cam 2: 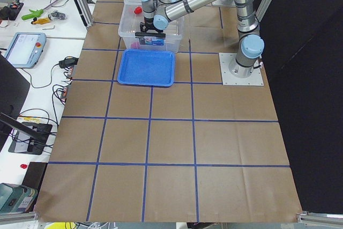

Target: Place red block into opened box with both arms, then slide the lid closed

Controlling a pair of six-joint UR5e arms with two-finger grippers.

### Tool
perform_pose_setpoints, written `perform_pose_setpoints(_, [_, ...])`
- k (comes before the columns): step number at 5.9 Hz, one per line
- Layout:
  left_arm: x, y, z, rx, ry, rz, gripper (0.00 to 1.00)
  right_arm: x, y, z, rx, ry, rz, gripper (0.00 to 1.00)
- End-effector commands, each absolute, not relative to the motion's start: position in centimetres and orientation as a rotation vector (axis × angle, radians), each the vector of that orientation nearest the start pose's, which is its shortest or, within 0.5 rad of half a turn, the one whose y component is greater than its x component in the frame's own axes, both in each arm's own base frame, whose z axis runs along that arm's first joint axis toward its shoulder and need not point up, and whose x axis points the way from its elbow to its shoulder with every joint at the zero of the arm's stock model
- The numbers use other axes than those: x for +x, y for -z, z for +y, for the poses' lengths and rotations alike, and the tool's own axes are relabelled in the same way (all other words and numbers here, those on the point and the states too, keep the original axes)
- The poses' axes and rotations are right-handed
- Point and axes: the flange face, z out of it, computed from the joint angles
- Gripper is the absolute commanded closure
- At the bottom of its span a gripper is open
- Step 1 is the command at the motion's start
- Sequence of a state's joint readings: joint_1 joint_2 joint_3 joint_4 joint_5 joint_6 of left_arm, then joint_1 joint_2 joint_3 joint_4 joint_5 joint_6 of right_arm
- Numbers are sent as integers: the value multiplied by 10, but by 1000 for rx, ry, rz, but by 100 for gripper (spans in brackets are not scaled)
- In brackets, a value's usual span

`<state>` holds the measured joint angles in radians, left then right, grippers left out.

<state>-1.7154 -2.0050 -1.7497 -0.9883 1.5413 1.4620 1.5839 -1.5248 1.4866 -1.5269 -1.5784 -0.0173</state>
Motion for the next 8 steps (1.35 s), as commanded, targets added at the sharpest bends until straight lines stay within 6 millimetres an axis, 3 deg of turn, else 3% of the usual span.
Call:
perform_pose_setpoints(1, [-218,-280,-560,-2227,12,-2151,6,113,-502,-516,-22,-1,3152,0])
perform_pose_setpoints(3, [-217,-382,-546,-2196,77,-2139,7,4,-500,-533,-87,11,3150,0])
perform_pose_setpoints(5, [-218,-456,-532,-2074,109,-2238,7,-67,-498,-530,-61,1,3163,0])
perform_pose_setpoints(7, [-213,-489,-511,-1806,87,-2490,6,-169,-478,-521,-1,-42,3144,0])
perform_pose_setpoints(8, [-206,-502,-508,-1507,42,-2708,4,-222,-451,-528,41,-31,3150,0])
